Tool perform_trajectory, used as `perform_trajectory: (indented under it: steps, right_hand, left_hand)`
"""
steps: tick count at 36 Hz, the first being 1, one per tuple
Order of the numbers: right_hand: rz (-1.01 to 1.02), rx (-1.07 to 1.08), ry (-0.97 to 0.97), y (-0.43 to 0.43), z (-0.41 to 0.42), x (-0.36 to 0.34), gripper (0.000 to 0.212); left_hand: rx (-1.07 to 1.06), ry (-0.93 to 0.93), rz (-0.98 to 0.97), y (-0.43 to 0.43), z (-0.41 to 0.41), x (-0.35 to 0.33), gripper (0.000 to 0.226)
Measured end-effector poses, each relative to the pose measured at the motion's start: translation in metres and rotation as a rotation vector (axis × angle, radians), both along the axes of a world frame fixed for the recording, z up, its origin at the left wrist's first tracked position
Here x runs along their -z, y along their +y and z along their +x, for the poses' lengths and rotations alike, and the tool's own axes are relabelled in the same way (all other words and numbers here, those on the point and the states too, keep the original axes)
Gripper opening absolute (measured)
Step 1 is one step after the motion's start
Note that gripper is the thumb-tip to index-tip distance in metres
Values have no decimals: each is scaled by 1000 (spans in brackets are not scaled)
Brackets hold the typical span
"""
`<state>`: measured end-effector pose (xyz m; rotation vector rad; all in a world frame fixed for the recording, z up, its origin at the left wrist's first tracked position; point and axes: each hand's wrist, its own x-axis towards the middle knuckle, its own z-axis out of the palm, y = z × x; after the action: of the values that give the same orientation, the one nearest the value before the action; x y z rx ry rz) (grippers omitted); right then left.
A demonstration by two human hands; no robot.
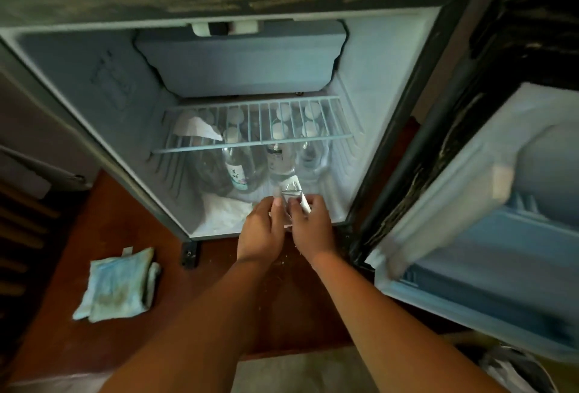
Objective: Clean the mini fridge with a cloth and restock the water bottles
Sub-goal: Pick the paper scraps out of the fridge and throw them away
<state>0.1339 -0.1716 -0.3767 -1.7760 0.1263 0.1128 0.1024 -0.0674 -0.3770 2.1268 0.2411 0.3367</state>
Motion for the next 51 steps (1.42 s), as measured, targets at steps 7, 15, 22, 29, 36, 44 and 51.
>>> perform_trajectory:
  steps: [7,15,22,29,36,44,51]
  right_hand:
    - [-32,-27,-1,-11,-38,-28,15]
    - [-99,49,-61,-51,-107,-34,12]
    - [-180,41,4,-113,-180,-25,23]
    - [-263,118,68,-207,-237,-9,29]
    - [-184,282,87,-320,-275,16,37]
    - [-156,445,222,-462,-289,90,32]
    - [-94,570,372,-577,-286,187,37]
  left_hand:
    - [-42,1,-55,-8,-31,-21,47]
    - [-32,13,-293,-44,-79,-24,42]
    - [121,29,-296,-111,-132,-7,19]
    - [256,93,-311,-211,-173,17,20]
    - [337,150,-265,-328,-196,38,25]
    - [486,291,-133,-458,-213,121,20]
    - [479,442,-120,-573,-202,204,29]
